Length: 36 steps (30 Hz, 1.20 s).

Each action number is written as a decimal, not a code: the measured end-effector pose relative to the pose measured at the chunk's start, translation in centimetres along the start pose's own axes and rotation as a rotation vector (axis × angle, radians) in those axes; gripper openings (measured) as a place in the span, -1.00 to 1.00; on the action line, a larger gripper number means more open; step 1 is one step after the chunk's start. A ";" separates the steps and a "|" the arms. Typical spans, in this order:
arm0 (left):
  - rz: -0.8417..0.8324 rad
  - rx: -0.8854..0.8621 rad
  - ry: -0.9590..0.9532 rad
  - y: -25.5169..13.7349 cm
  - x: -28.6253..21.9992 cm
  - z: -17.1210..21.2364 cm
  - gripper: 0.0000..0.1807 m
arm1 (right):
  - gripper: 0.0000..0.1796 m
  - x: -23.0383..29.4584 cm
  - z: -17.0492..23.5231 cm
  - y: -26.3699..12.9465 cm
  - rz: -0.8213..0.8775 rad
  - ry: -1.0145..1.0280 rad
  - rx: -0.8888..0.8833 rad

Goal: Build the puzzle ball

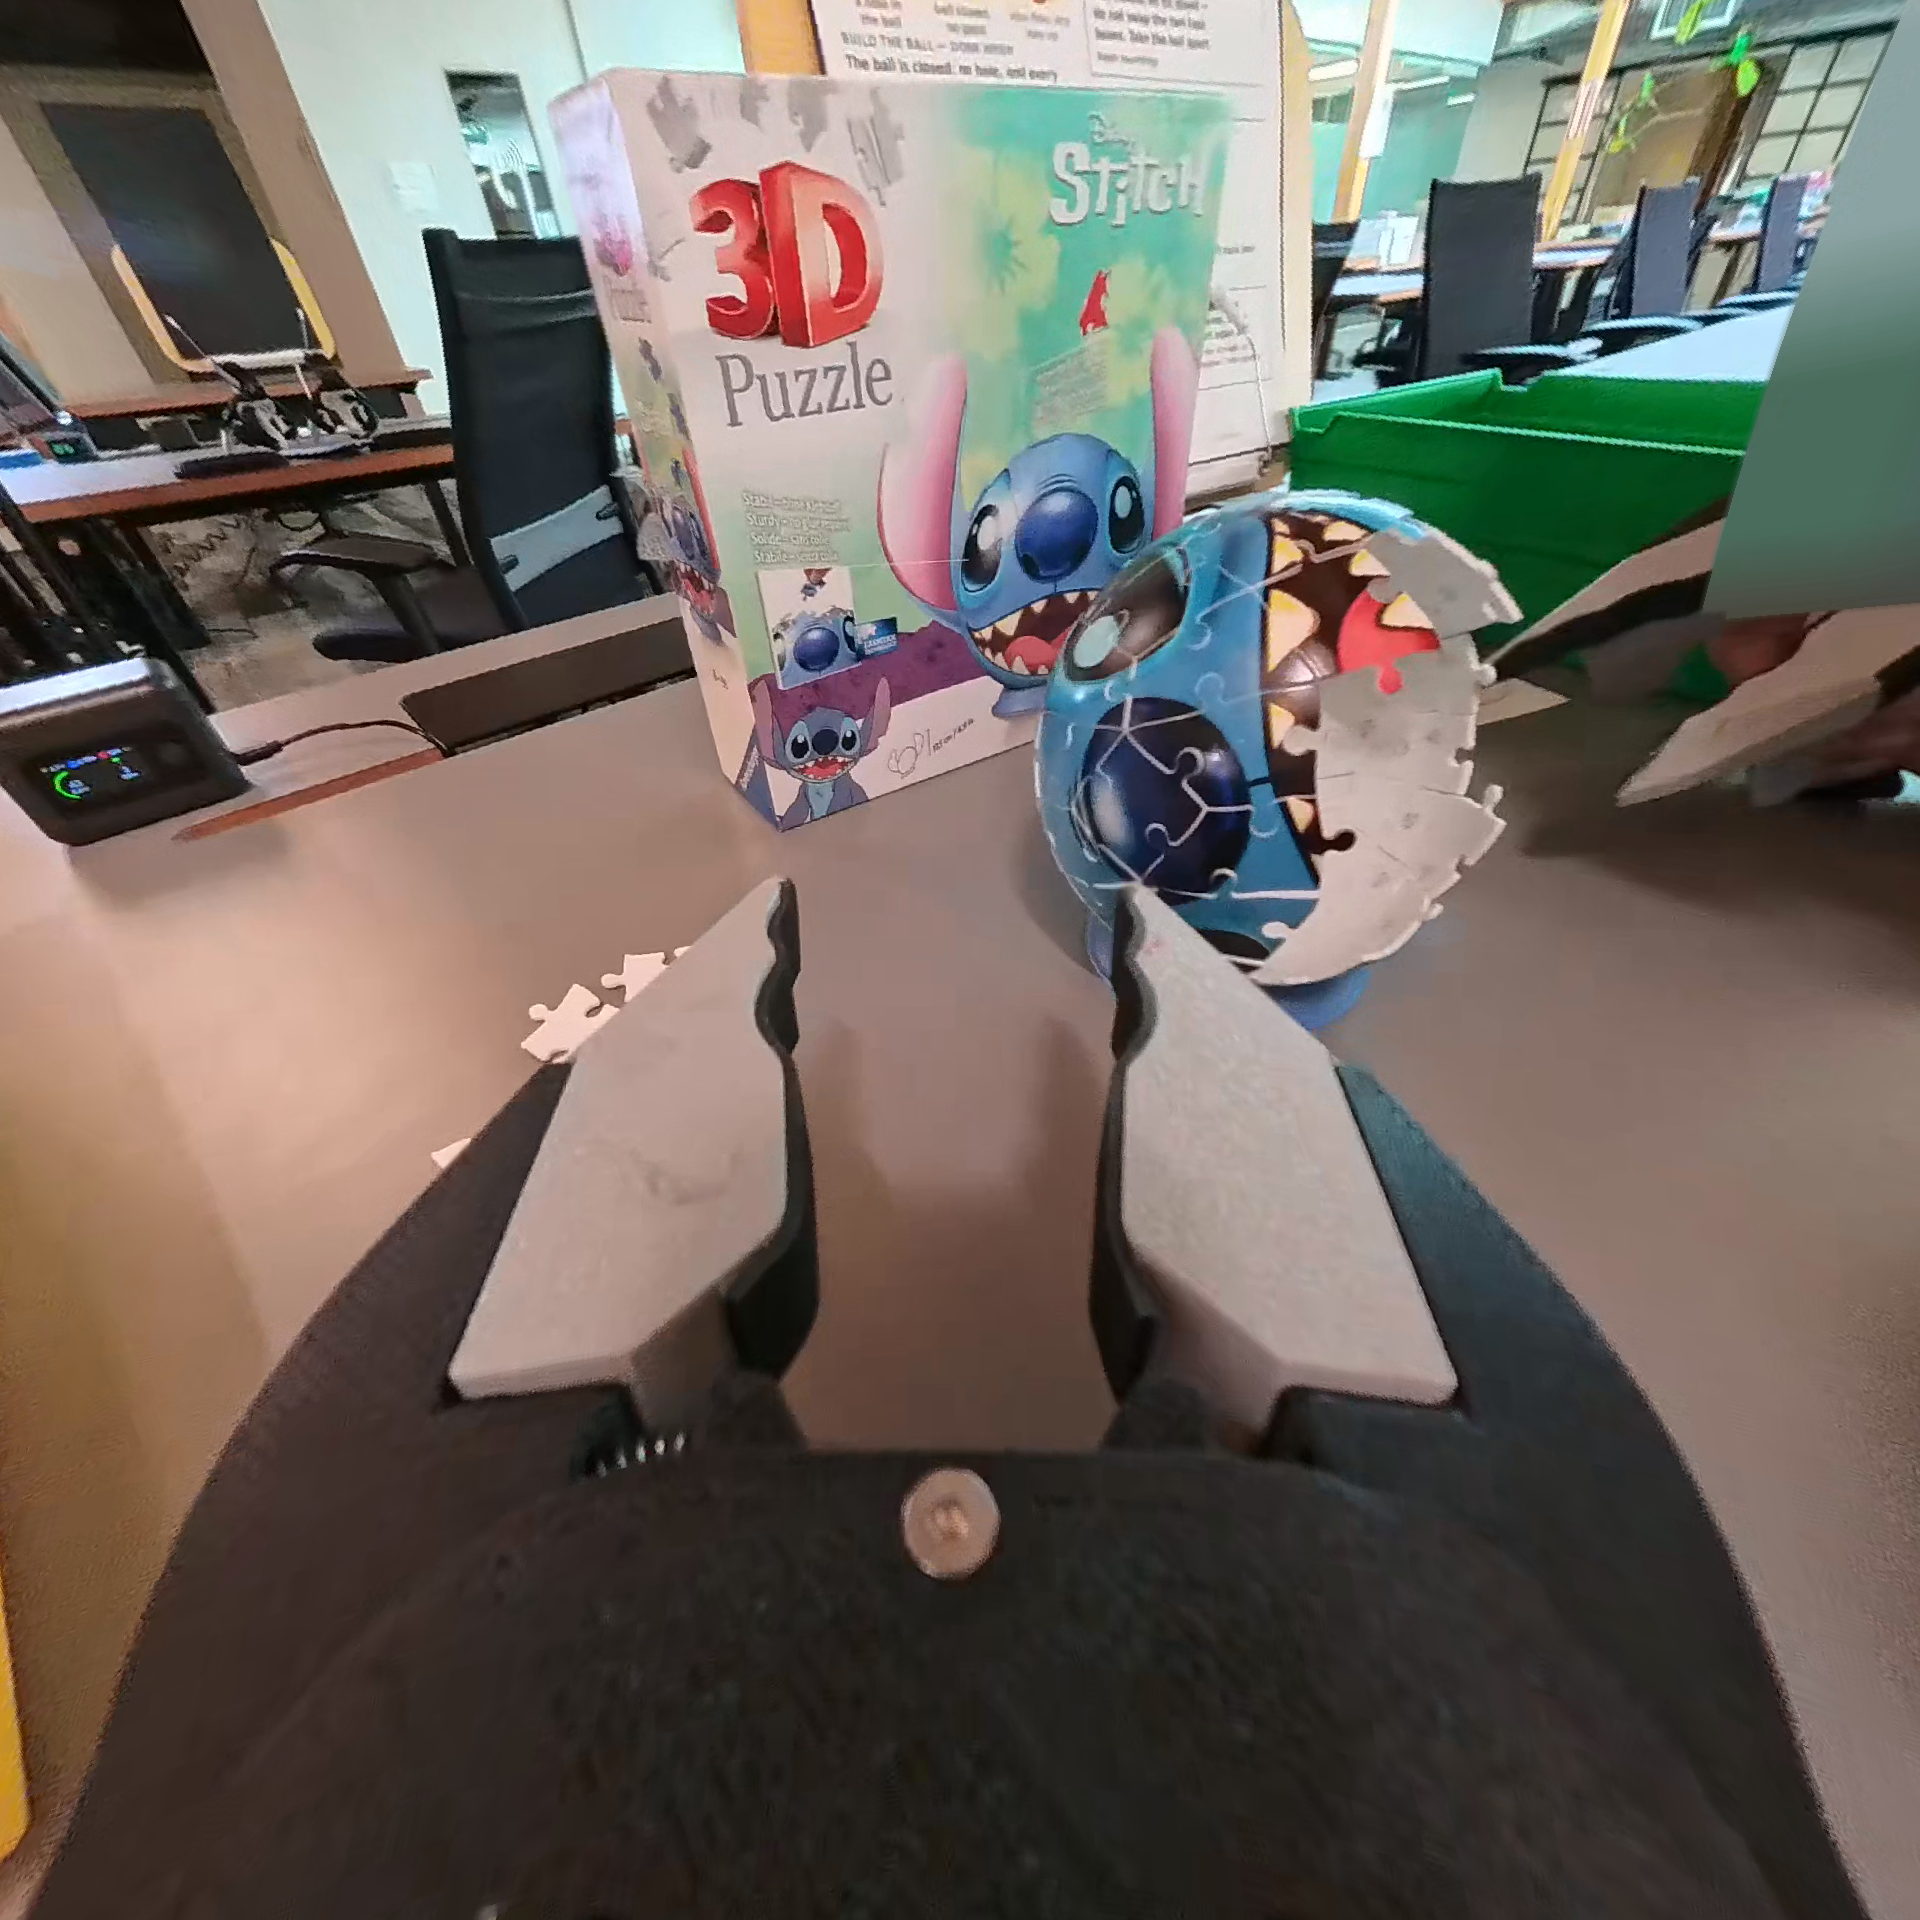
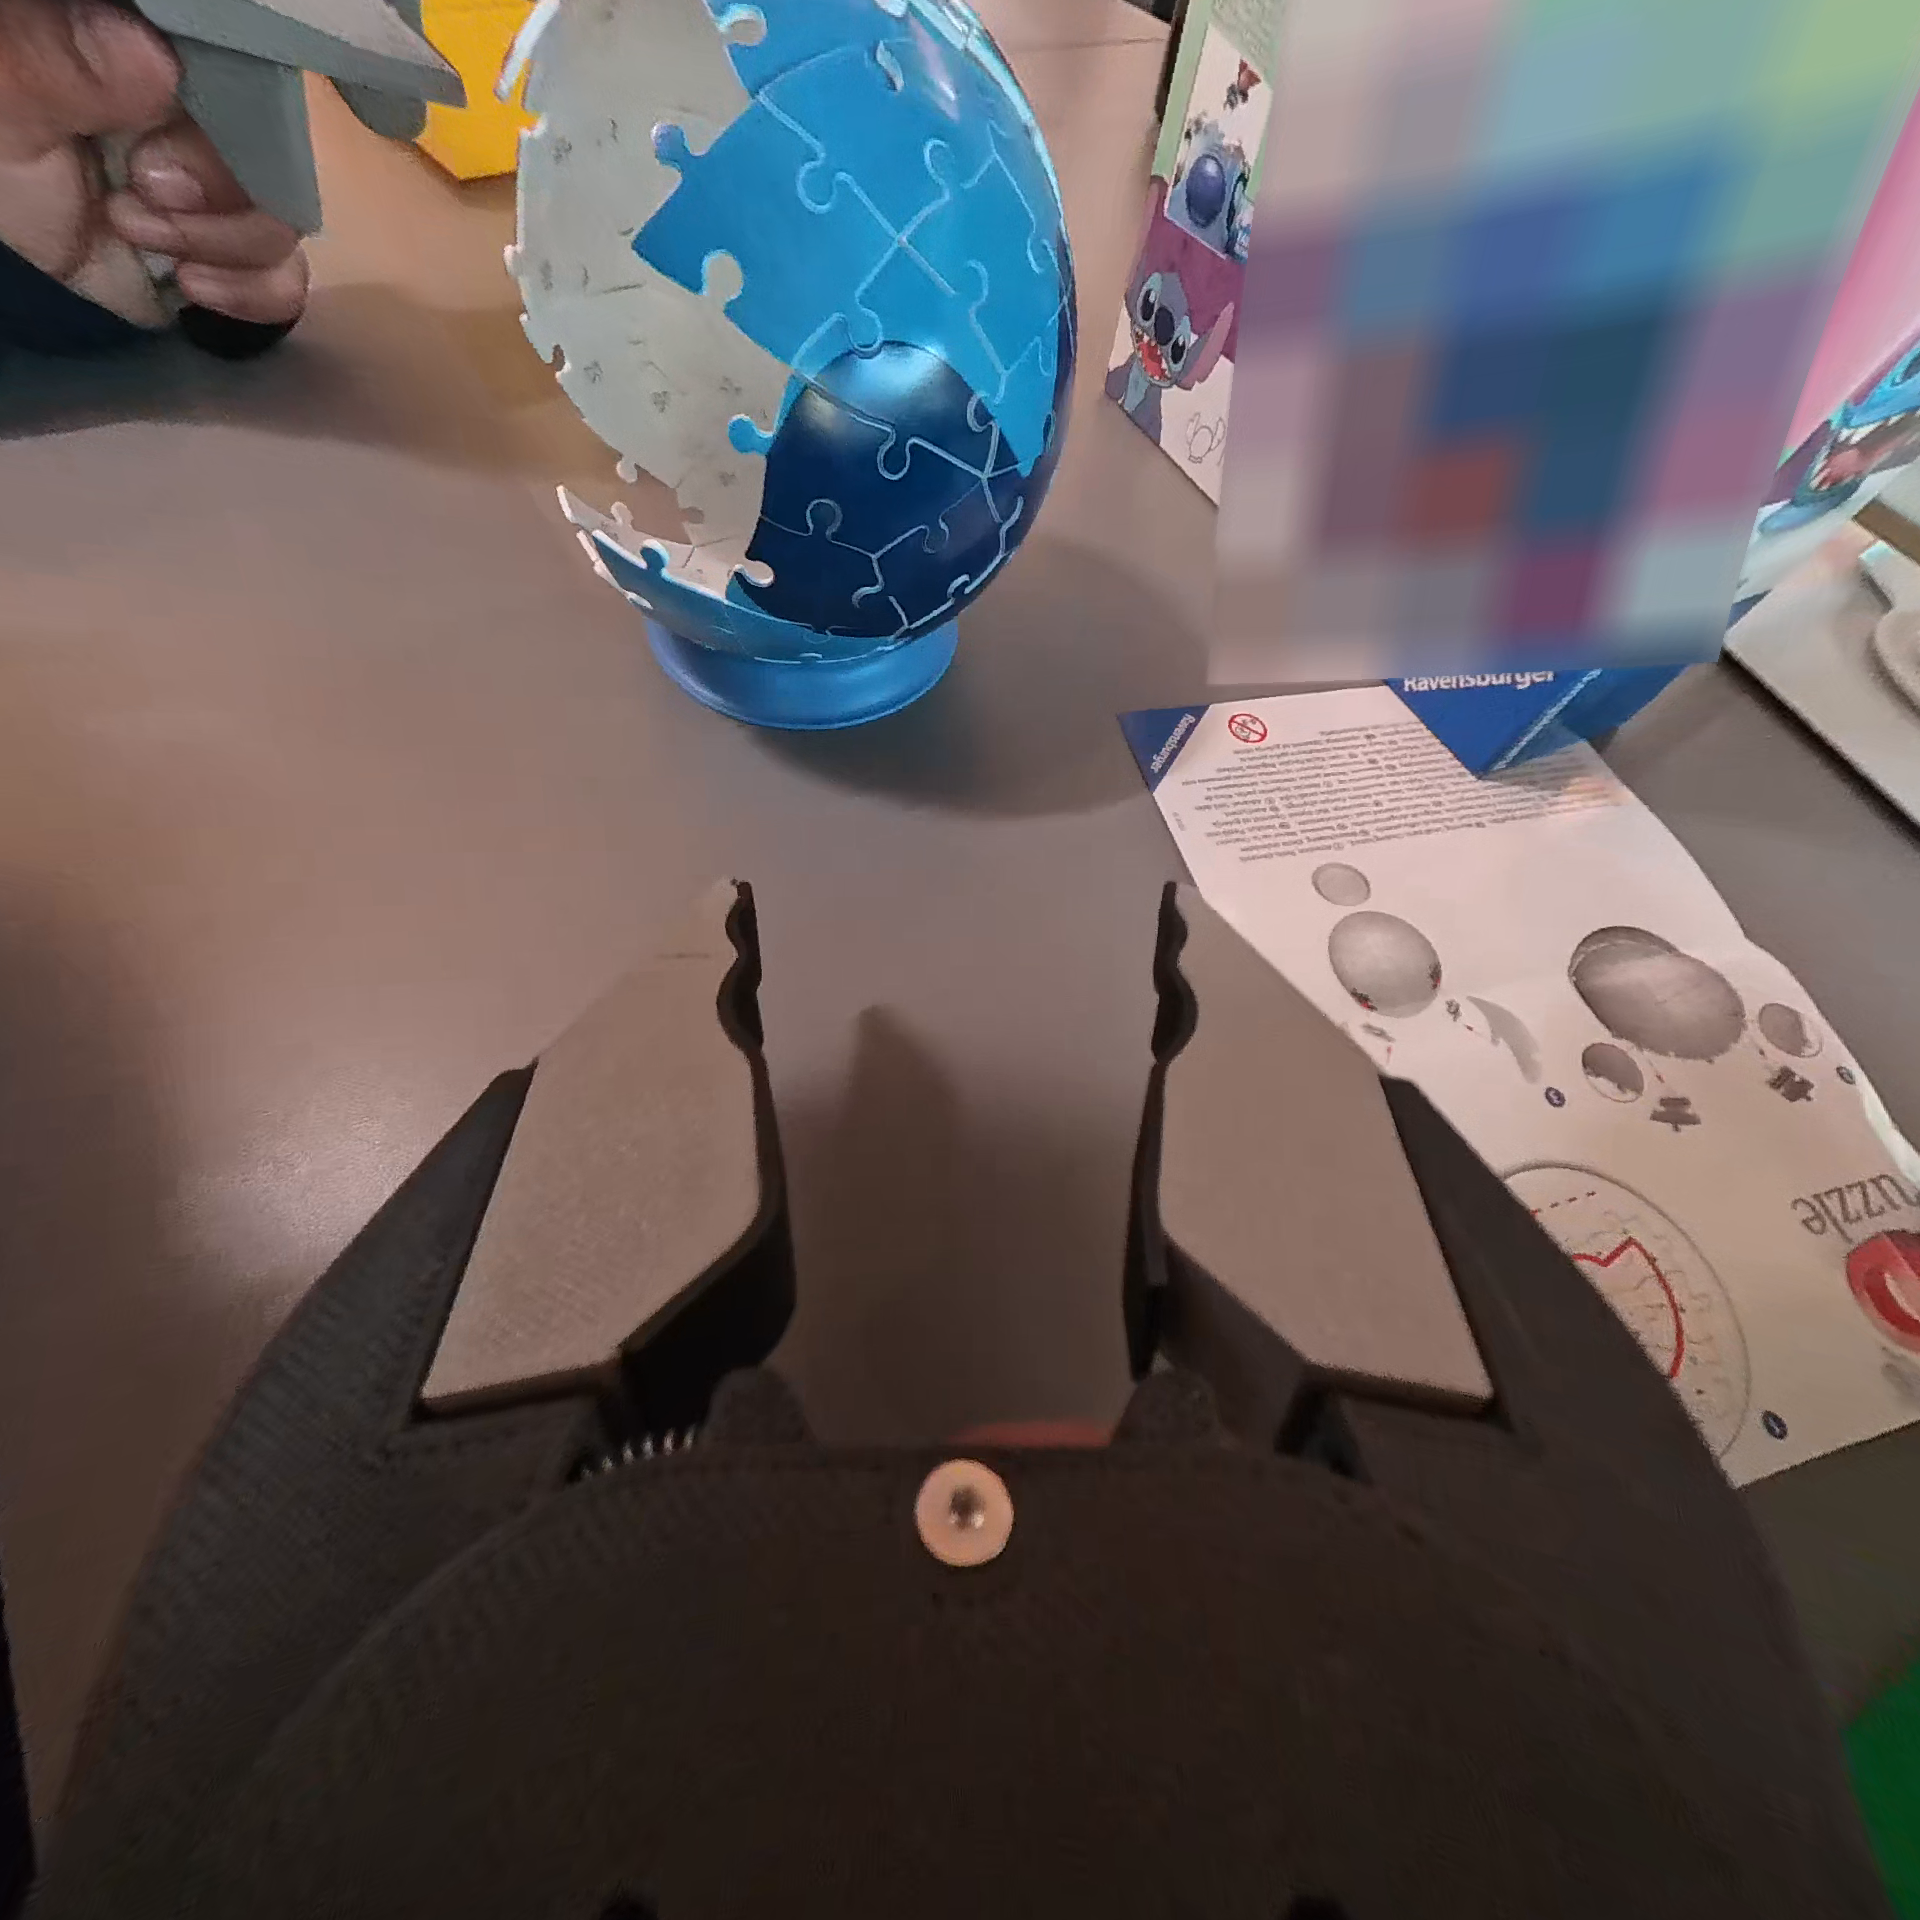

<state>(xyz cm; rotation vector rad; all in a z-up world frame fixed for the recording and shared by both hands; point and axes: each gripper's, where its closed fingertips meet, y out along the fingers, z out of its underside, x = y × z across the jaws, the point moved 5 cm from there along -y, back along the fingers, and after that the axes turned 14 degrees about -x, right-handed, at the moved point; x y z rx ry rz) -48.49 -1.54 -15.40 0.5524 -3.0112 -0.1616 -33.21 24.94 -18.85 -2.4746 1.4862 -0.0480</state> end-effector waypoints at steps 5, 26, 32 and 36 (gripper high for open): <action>0.007 0.005 -0.009 0.0 0.0 0.0 -0.31 | -0.19 -0.2 0.2 0.0 0.000 0.006 0.017; -0.138 -0.025 0.020 -1.9 1.0 -0.5 -0.21 | -0.22 -1.3 0.1 -0.5 0.215 -0.176 0.007; -0.063 0.013 0.040 -1.6 0.0 -0.1 -0.17 | -0.23 -1.7 -0.2 -1.2 0.165 -0.048 -0.049; -0.072 0.017 0.062 -1.6 -0.1 -0.1 -0.17 | -0.37 -1.4 0.1 -0.8 0.101 -0.020 -0.020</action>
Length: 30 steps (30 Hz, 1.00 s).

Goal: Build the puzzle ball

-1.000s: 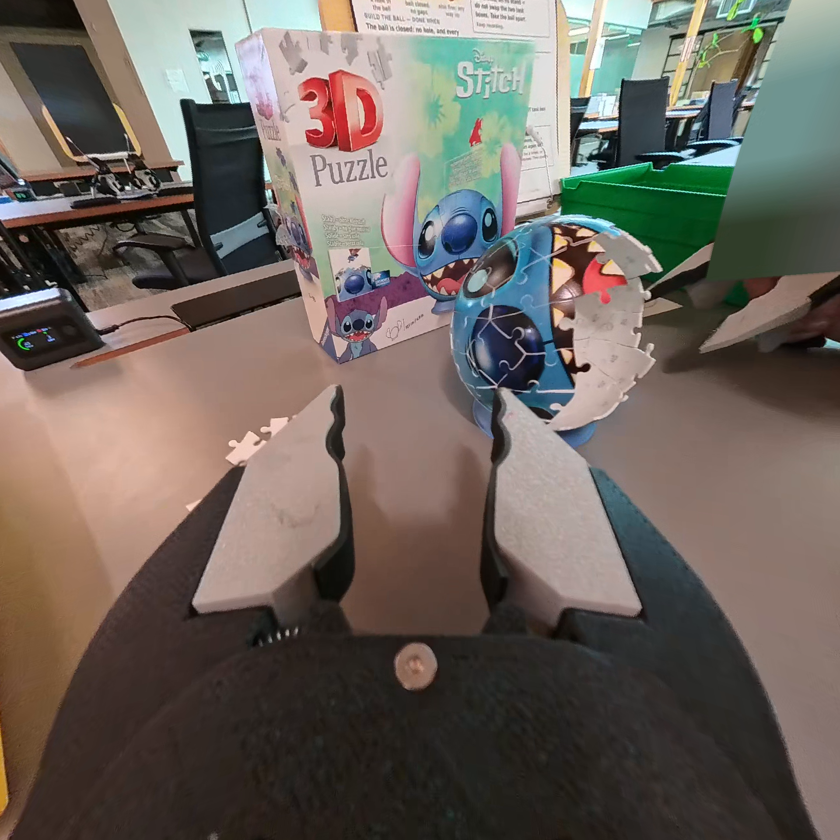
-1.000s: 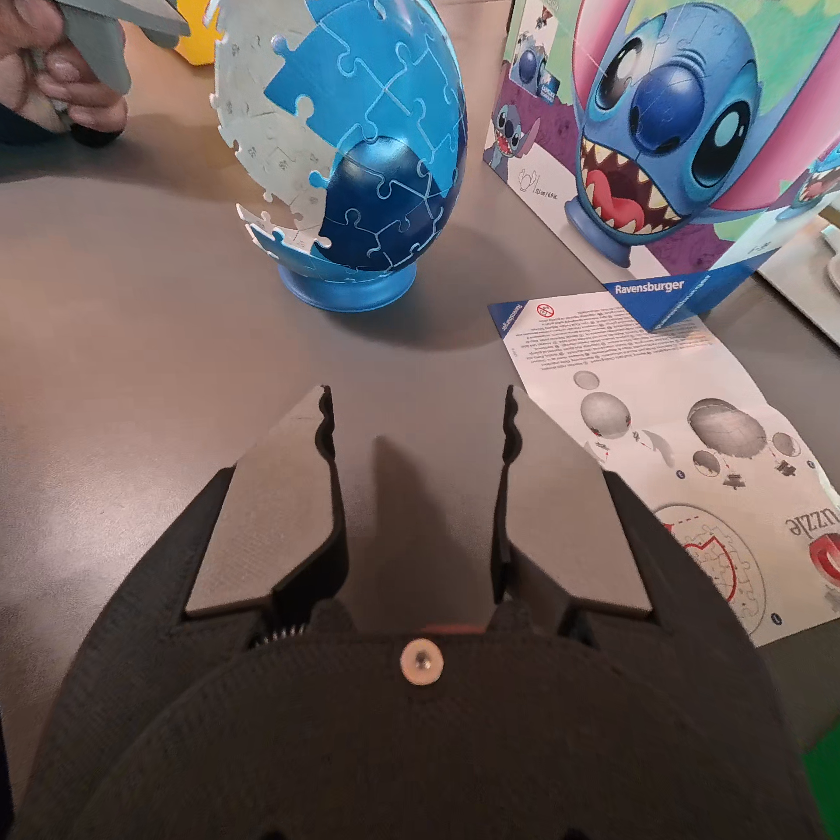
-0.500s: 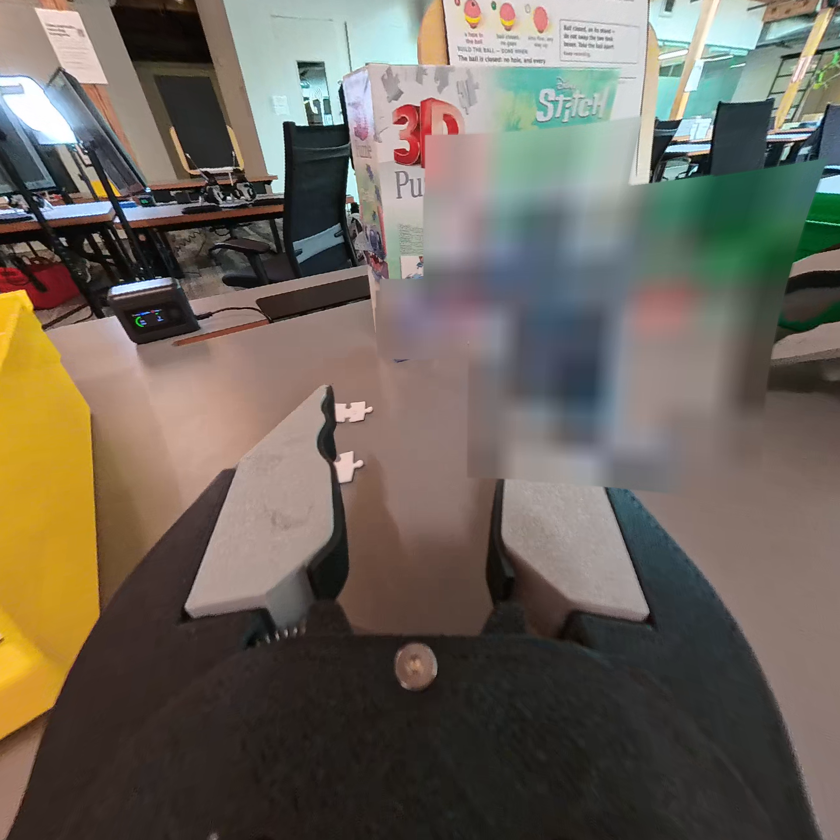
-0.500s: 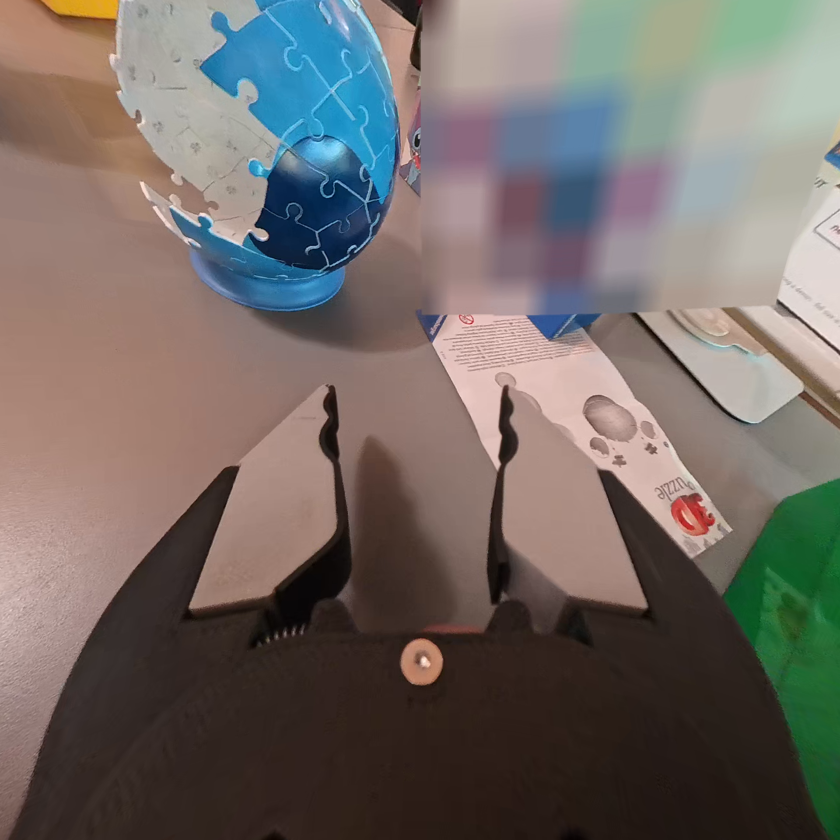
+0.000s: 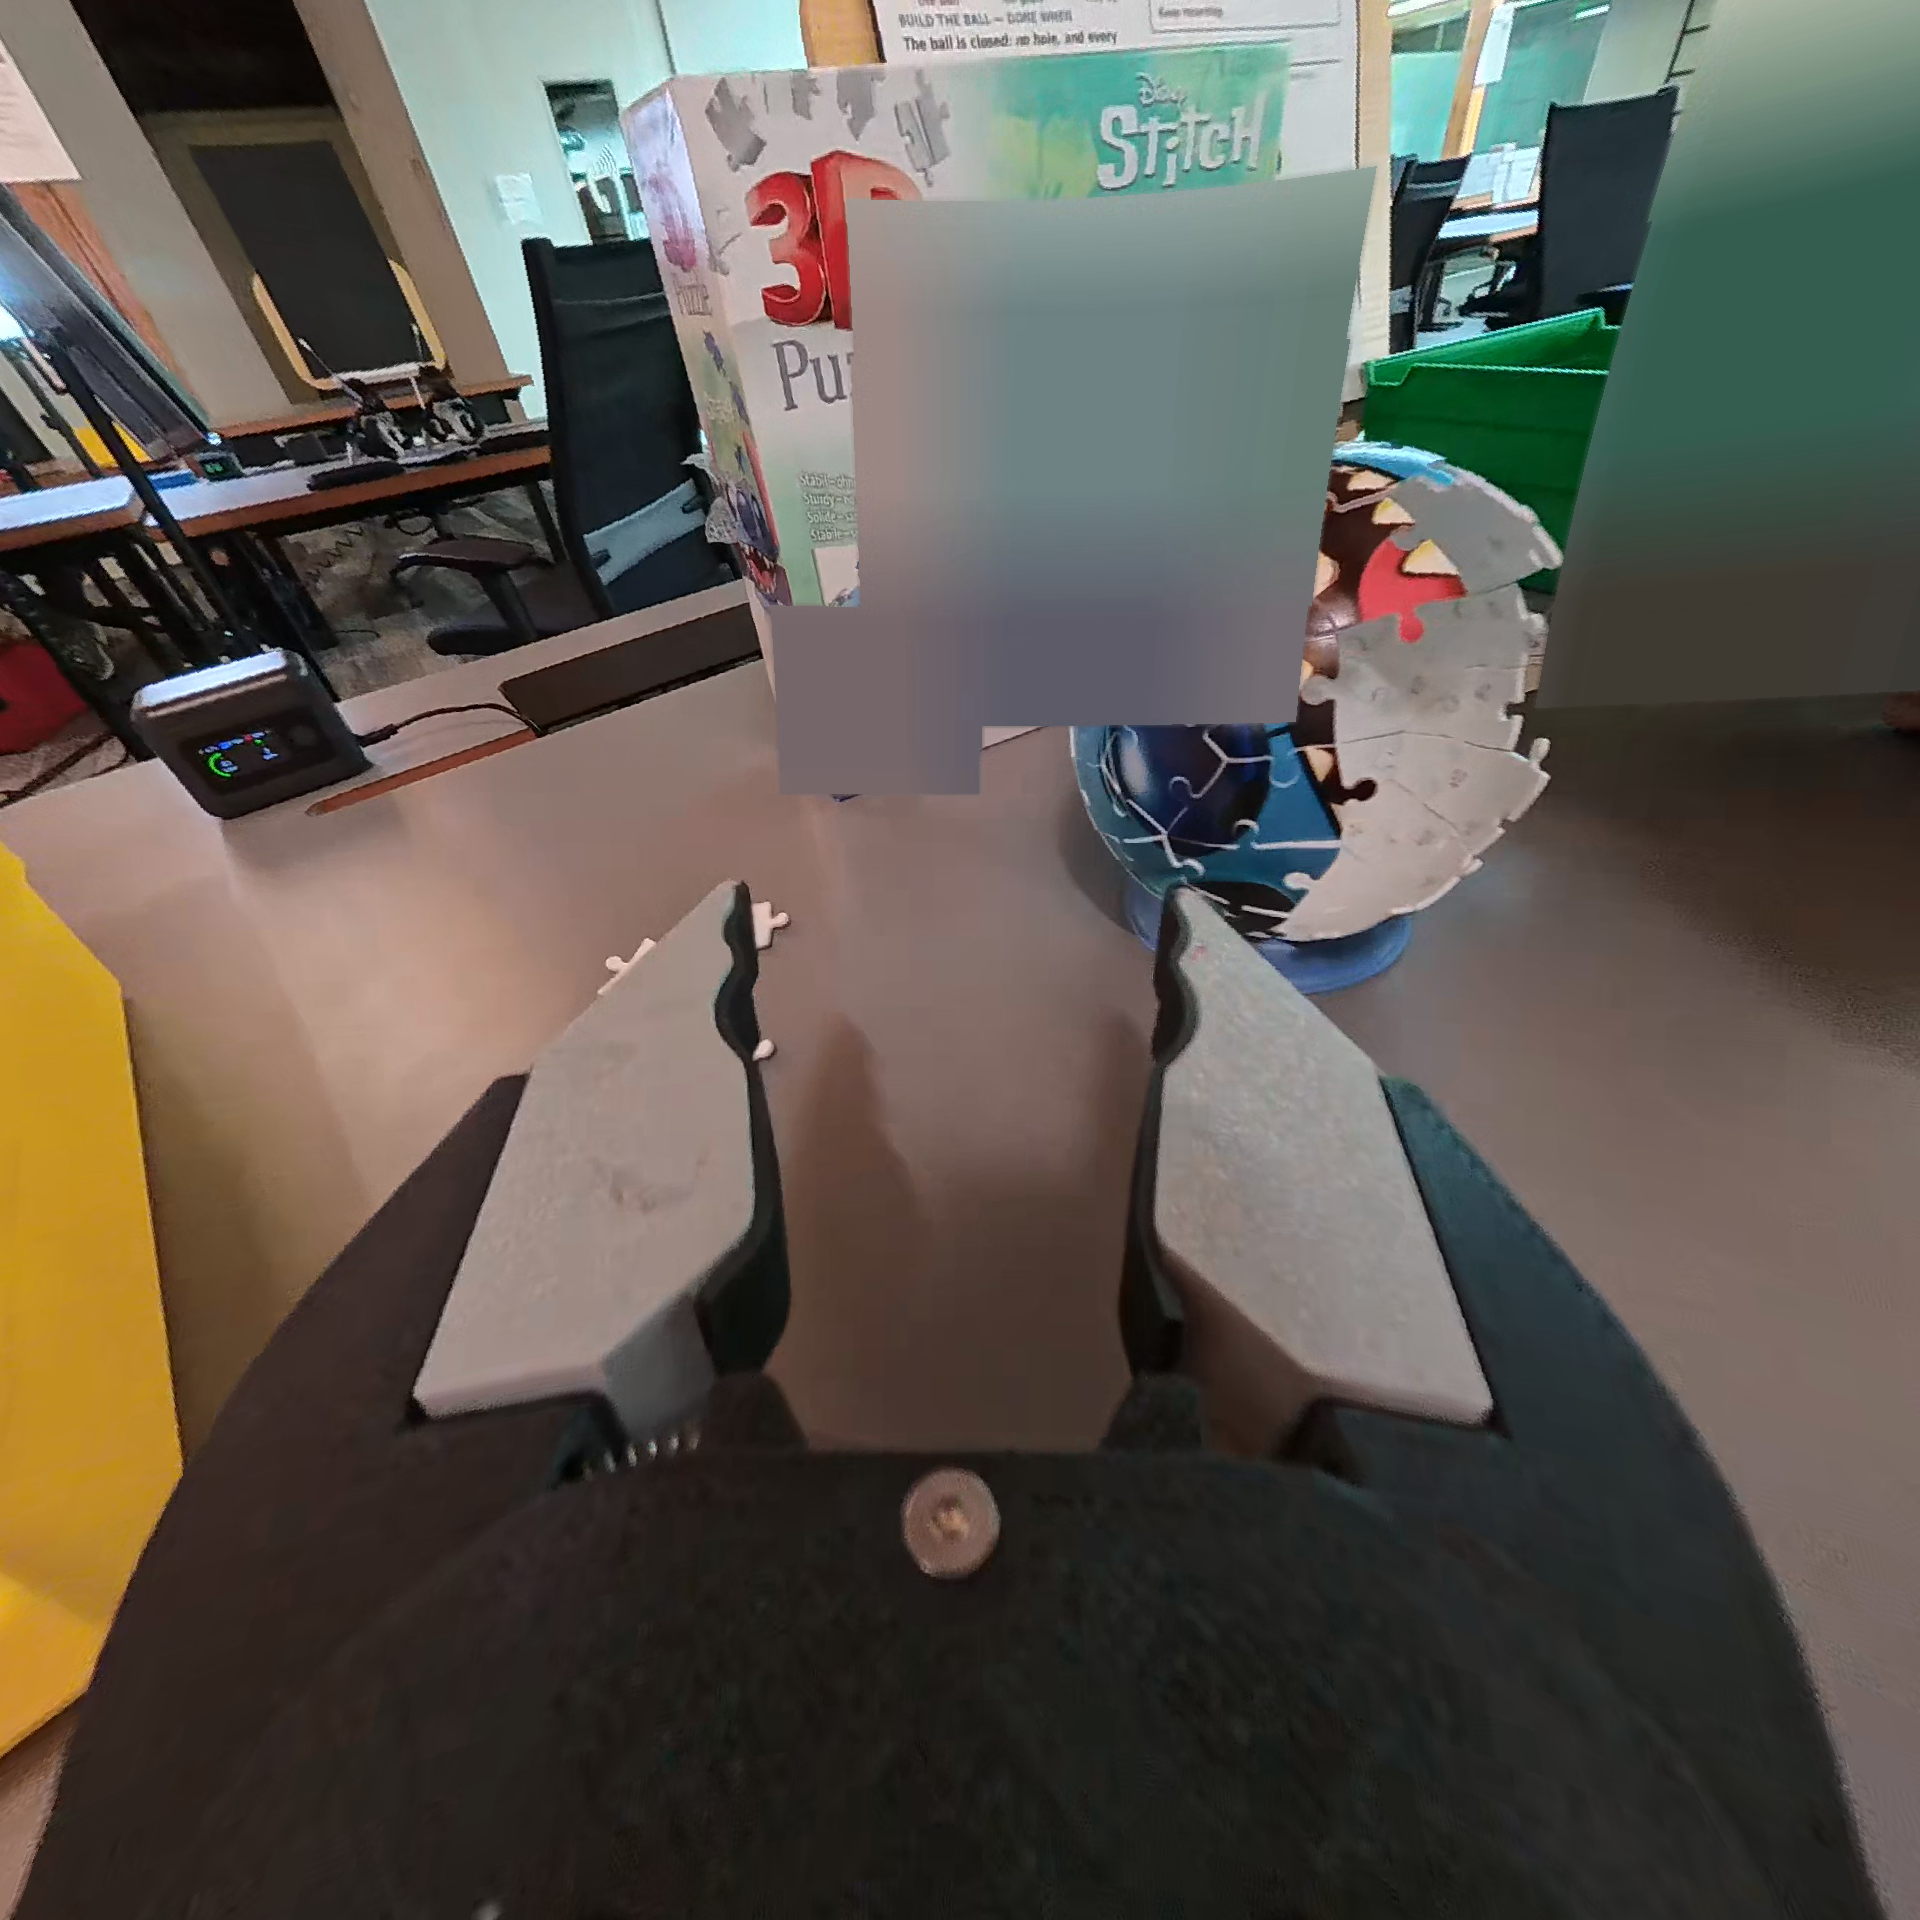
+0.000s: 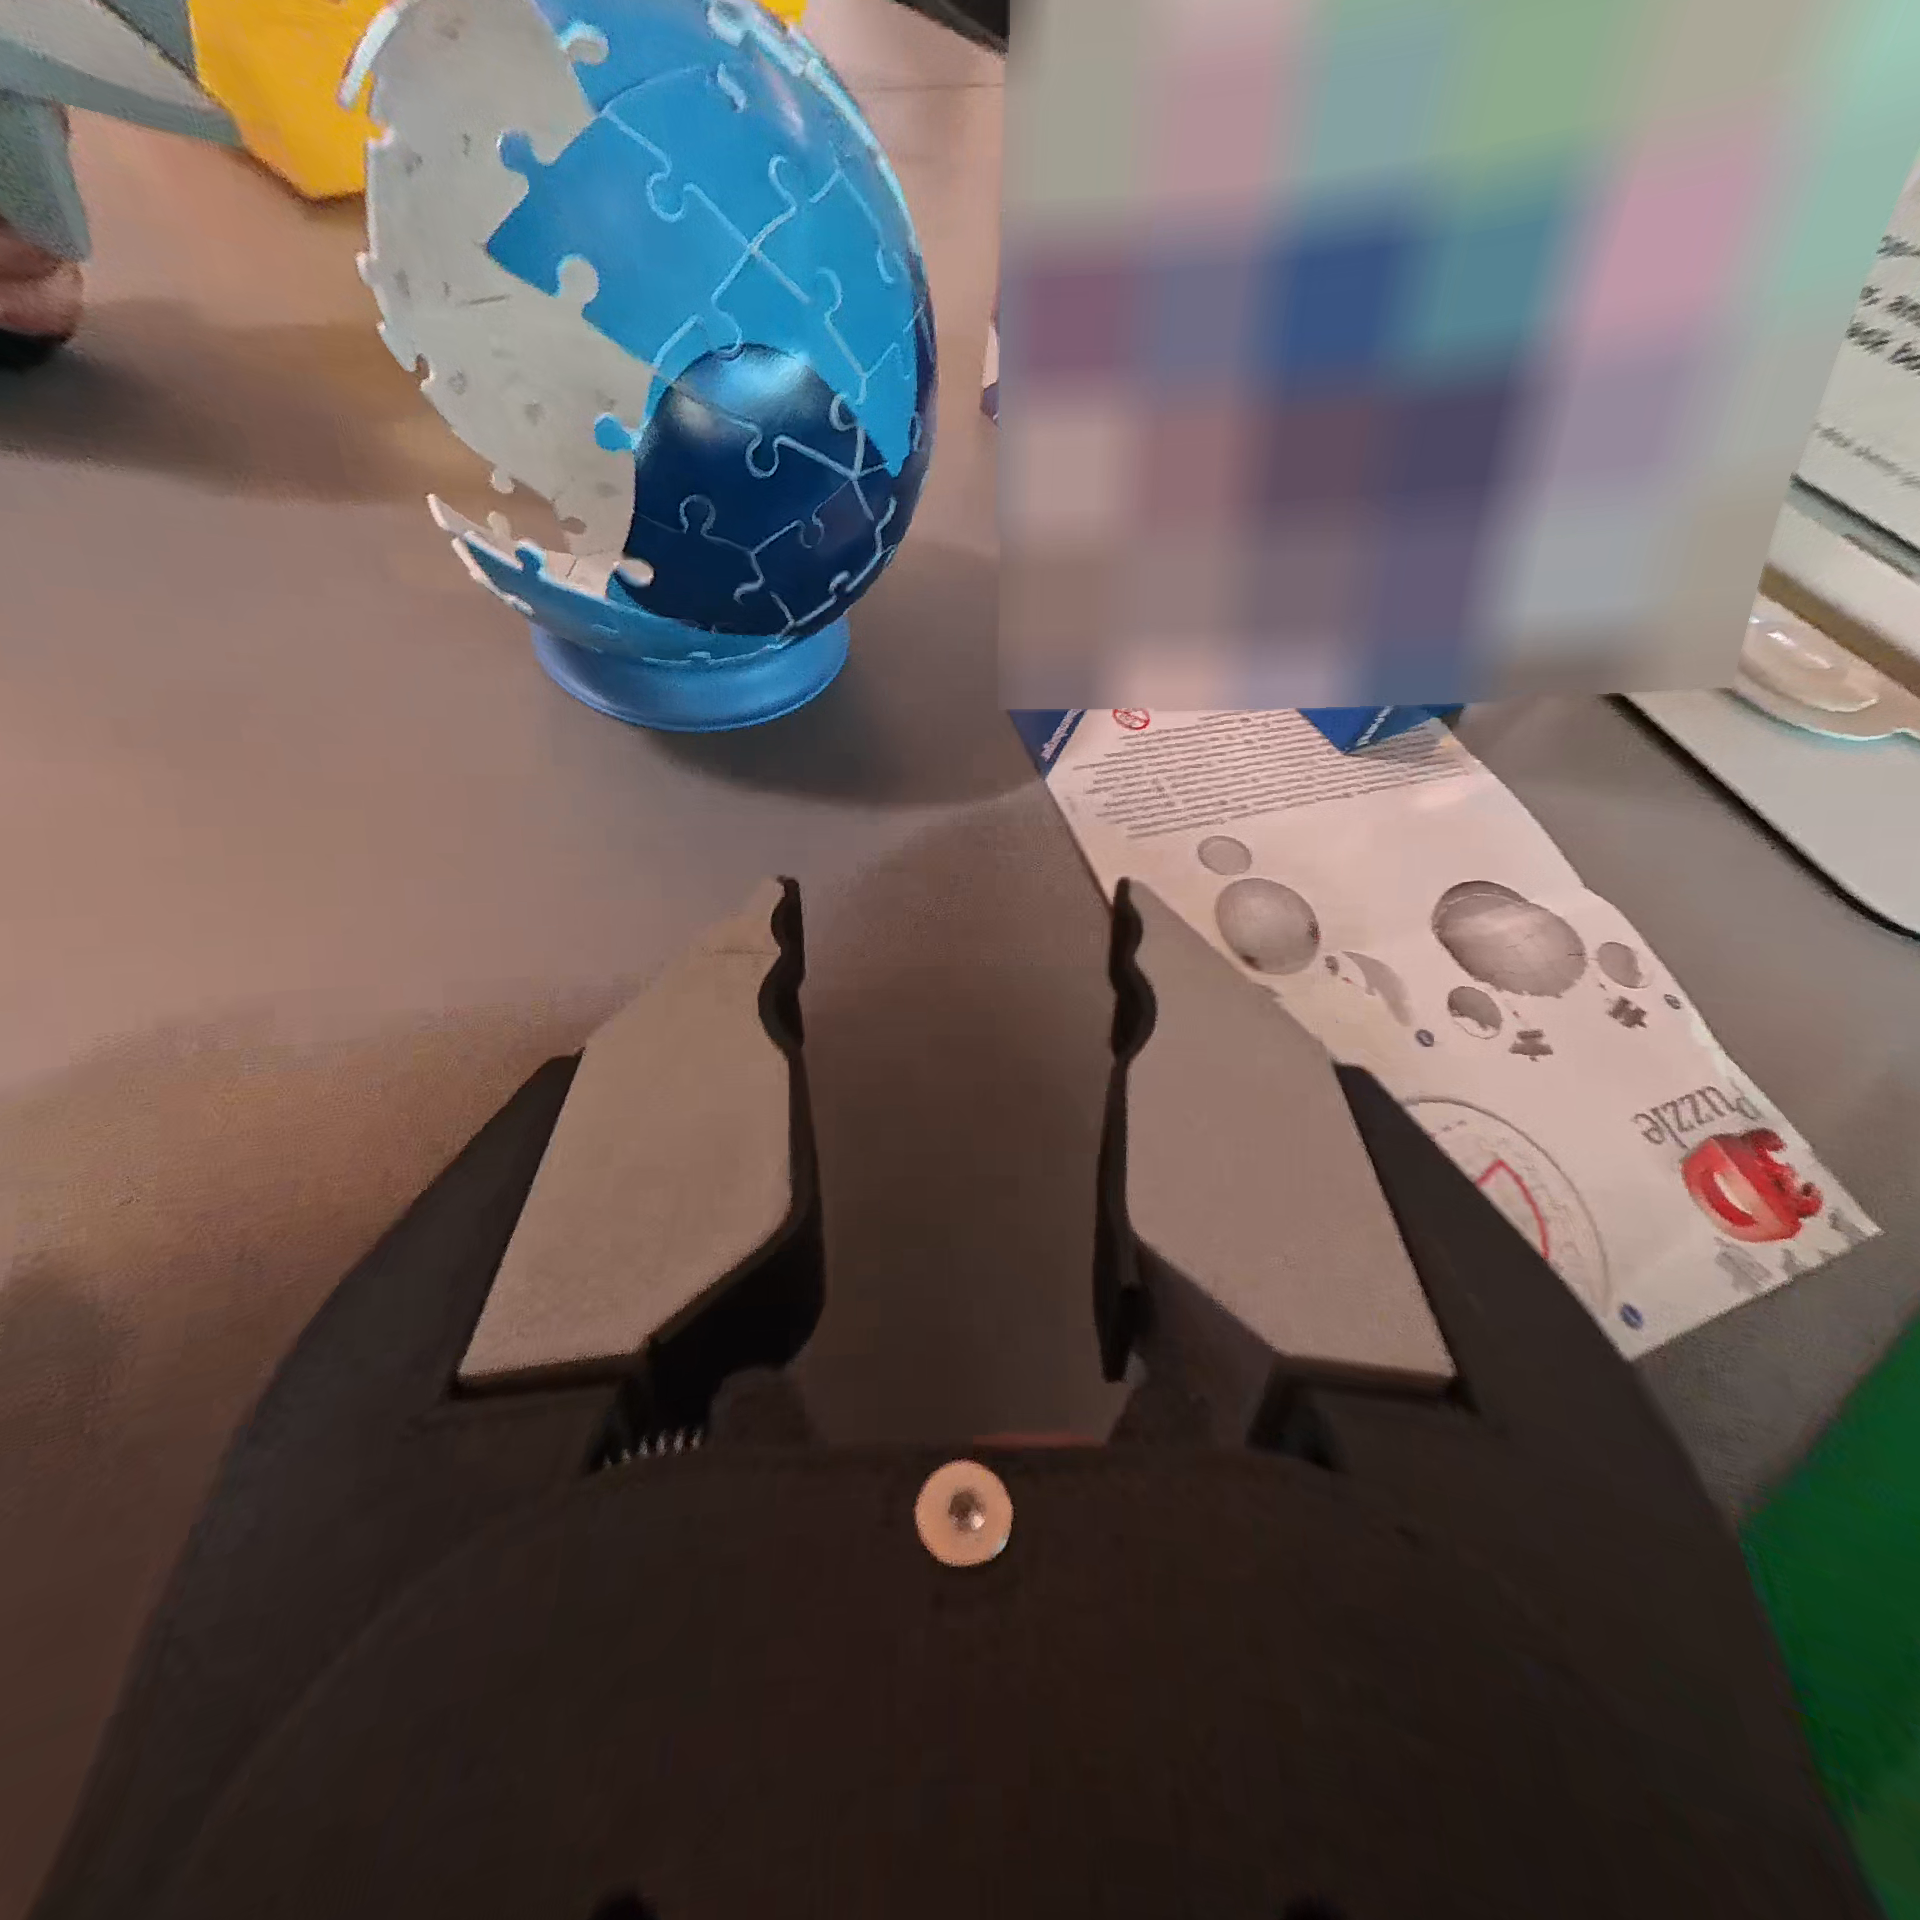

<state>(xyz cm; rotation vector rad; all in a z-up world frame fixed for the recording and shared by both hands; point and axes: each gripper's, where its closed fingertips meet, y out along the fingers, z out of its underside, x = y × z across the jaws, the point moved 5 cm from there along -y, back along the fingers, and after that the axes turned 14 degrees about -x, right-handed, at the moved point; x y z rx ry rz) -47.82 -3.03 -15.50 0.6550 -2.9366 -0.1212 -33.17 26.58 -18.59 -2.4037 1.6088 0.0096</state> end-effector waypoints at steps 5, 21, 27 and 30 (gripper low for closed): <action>-0.022 0.002 -0.039 0.0 0.6 0.1 -0.21 | -0.25 -0.3 0.4 0.9 0.006 -0.010 0.048; -0.032 0.019 0.007 0.1 0.2 0.2 -0.27 | -0.27 0.0 0.5 0.6 0.005 -0.046 0.057; -0.019 0.159 0.005 -2.1 -1.2 1.1 -0.28 | -0.29 -0.2 0.6 -0.1 0.028 -0.056 0.056; -0.117 0.233 0.133 -4.7 0.4 1.0 -0.33 | -0.31 -0.4 0.5 -0.4 0.047 -0.054 0.034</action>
